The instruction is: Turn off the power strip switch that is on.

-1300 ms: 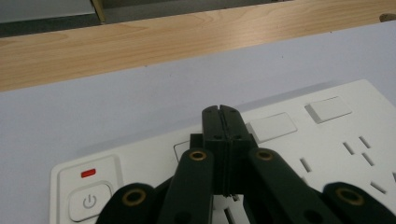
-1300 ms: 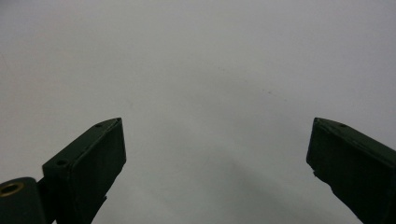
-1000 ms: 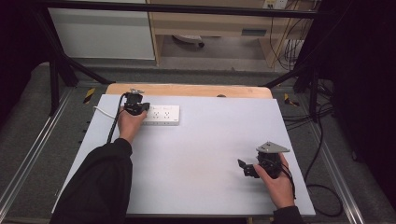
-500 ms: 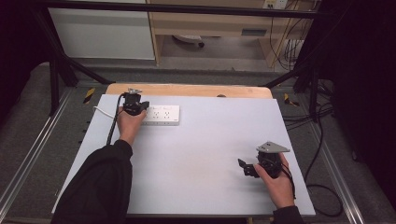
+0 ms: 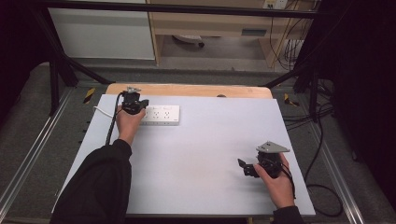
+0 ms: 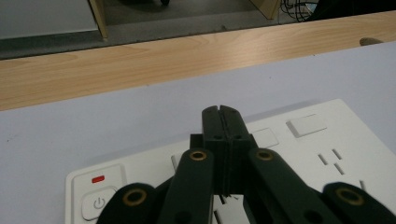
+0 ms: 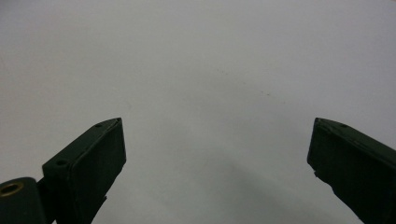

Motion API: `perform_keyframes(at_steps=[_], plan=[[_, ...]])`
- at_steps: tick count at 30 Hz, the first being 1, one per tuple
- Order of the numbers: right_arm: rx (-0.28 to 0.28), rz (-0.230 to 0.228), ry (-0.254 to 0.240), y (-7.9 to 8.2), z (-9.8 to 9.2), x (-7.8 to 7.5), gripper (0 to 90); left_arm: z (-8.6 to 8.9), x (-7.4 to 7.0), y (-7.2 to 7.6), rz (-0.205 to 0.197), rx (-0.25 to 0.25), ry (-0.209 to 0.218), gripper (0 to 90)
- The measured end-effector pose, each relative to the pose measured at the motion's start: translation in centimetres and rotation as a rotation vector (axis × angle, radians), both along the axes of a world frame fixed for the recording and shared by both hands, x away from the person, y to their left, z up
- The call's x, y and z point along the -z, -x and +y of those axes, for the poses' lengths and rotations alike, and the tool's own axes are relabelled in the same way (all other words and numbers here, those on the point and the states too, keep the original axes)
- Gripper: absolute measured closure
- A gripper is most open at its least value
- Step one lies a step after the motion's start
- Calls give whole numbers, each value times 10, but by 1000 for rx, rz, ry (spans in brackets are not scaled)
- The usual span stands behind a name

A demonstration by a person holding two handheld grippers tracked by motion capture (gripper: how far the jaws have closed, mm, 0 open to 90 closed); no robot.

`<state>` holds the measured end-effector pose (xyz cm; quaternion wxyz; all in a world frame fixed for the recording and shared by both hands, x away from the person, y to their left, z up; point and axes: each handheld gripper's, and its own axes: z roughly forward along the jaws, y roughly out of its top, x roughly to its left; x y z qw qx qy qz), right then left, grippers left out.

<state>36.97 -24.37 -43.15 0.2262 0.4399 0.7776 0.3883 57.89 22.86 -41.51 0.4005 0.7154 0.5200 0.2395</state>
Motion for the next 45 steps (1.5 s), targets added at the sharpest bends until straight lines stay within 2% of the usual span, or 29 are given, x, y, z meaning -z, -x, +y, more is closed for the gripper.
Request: perform_keyframes(at_steps=[3,7,9,18,21,25,28,35,45], plan=[[-3,-4,1,0,-1,0,49,0,-2,1,-9,-5,9,896],[1,-1,1,0,0,0,49,-1,-6,3,-13,-3,39,768],[0,-2,1,0,0,0,49,-3,-7,4,-12,0,32,688],[1,-2,4,0,0,0,48,-3,-9,7,50,14,54,402],[-3,-1,8,0,1,0,46,-3,-13,12,53,36,89,333],[-4,-5,7,0,1,0,46,-6,-17,18,47,35,64,217],[-4,-6,6,0,1,0,46,-8,-20,21,60,30,49,184],[-4,-2,9,0,2,-1,41,-14,-25,30,57,54,34,131],[2,-6,8,0,1,-1,43,-14,-38,40,25,76,34,110]])
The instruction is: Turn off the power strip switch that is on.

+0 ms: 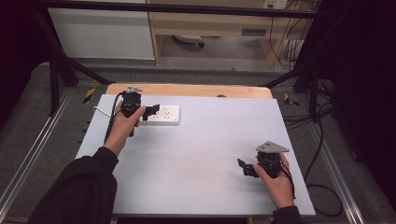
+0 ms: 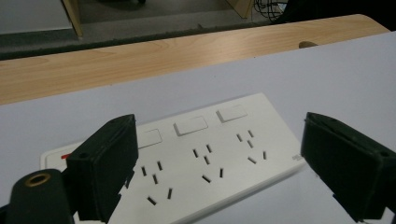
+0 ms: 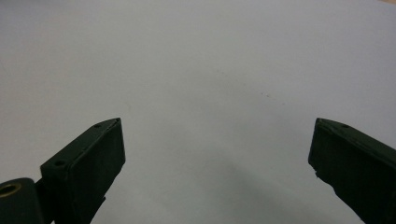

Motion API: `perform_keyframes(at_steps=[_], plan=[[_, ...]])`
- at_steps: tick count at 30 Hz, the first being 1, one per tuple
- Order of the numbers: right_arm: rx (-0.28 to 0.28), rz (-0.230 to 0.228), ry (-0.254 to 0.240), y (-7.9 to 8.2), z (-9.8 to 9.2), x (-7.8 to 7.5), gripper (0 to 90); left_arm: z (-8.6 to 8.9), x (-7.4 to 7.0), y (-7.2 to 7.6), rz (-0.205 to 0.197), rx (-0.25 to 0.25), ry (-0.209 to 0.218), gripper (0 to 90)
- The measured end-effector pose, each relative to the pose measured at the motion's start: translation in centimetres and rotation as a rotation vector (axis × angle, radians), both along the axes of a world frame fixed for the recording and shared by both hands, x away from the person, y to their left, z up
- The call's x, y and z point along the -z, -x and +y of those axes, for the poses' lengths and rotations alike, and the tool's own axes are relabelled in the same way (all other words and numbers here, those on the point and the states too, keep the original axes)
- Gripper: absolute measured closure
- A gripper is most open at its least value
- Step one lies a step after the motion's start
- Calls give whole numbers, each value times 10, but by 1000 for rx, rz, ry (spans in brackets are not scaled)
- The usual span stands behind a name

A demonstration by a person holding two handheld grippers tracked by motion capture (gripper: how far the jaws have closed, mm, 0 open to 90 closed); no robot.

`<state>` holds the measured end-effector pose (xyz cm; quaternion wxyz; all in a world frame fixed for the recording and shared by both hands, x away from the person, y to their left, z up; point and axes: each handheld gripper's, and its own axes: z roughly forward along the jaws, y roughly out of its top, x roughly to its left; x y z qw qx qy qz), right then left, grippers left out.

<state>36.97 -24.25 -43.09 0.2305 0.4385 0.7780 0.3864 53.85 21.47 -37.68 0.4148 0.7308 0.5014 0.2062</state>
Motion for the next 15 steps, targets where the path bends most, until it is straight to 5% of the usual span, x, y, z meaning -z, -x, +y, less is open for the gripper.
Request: perform_keyframes(at_steps=[15], plan=[[18,0,-3,-1,-4,0,37,1,-14,21,-16,50,2,103]])
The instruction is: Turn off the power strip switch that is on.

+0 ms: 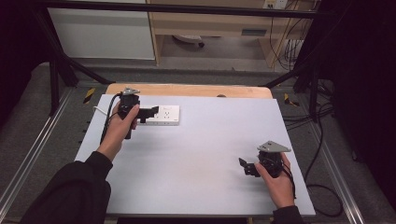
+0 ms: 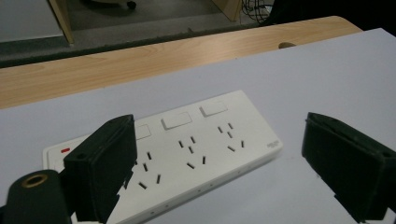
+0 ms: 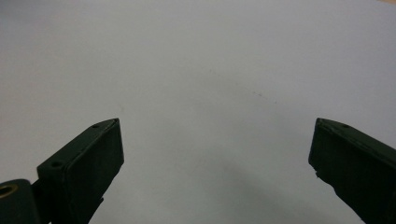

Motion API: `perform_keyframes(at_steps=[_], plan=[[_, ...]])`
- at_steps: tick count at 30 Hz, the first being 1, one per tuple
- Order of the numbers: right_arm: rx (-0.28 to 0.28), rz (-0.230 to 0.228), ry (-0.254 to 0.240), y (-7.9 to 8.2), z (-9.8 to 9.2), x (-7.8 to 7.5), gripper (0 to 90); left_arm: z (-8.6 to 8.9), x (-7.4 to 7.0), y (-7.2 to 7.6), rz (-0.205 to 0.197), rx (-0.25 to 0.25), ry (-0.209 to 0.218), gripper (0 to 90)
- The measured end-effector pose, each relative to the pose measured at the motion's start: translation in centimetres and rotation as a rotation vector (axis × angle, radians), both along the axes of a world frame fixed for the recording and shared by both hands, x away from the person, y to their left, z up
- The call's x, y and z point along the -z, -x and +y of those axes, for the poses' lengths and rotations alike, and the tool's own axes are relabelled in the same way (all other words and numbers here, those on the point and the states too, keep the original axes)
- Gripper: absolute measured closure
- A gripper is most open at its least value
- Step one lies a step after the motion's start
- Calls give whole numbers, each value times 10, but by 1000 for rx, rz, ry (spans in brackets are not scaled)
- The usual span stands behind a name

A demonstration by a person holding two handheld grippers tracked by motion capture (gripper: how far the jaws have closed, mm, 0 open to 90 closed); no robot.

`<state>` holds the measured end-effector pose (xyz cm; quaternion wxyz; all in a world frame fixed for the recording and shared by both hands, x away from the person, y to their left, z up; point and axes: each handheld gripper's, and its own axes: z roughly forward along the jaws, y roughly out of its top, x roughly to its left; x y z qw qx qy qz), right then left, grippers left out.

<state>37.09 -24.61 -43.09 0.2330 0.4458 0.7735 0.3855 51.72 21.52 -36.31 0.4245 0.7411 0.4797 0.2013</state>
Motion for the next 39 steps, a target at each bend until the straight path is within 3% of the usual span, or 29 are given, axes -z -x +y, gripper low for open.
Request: perform_keyframes(at_steps=[15,39], plan=[[-14,3,-1,0,1,0,34,-5,-10,24,-33,57,14,92],[-16,9,11,0,3,1,36,6,-7,60,-35,73,44,80]])
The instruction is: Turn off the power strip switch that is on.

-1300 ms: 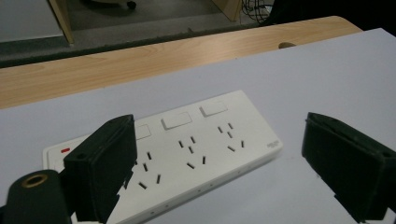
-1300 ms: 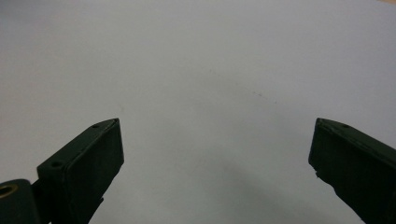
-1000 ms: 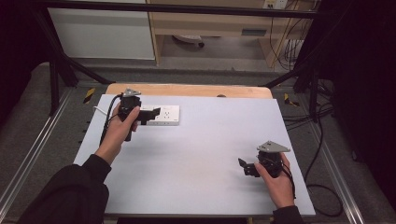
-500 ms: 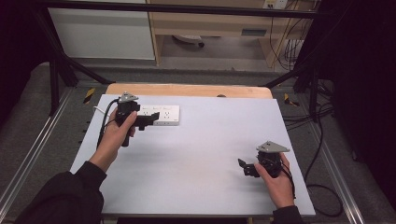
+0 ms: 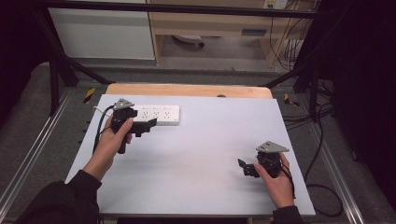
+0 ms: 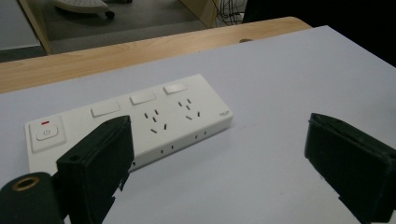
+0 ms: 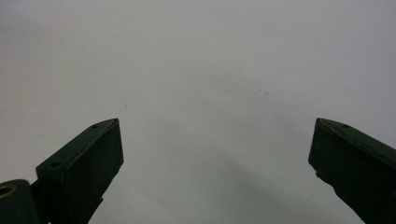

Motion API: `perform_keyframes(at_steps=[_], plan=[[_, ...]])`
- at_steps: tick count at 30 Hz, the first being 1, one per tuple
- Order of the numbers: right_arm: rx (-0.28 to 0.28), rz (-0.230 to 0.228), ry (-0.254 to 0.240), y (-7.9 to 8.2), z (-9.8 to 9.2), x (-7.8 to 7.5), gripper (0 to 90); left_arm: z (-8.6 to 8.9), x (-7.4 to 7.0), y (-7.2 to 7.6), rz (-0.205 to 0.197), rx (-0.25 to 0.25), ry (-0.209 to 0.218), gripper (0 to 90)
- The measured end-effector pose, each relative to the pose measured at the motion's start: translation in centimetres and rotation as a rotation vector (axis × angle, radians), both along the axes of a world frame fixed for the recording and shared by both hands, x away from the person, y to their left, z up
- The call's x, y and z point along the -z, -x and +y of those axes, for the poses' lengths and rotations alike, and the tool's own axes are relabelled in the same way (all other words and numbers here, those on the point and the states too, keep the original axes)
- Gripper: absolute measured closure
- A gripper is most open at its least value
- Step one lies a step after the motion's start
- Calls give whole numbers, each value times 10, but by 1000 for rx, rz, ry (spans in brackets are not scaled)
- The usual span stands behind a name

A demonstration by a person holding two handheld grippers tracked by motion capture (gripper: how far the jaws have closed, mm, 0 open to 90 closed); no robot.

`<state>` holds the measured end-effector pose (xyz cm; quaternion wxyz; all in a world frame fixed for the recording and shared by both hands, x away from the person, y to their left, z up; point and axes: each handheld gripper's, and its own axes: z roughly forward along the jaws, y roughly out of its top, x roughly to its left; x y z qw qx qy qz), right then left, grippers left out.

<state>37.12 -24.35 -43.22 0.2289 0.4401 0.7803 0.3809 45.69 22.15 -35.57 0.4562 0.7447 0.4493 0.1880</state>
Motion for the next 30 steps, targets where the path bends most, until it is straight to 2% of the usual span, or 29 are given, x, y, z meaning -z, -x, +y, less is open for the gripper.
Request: perform_keyframes(at_steps=[14,30], plan=[[-2,3,0,0,1,0,37,4,1,18,-5,16,5,76],[-17,1,-1,0,2,0,32,11,10,44,2,31,9,75]])
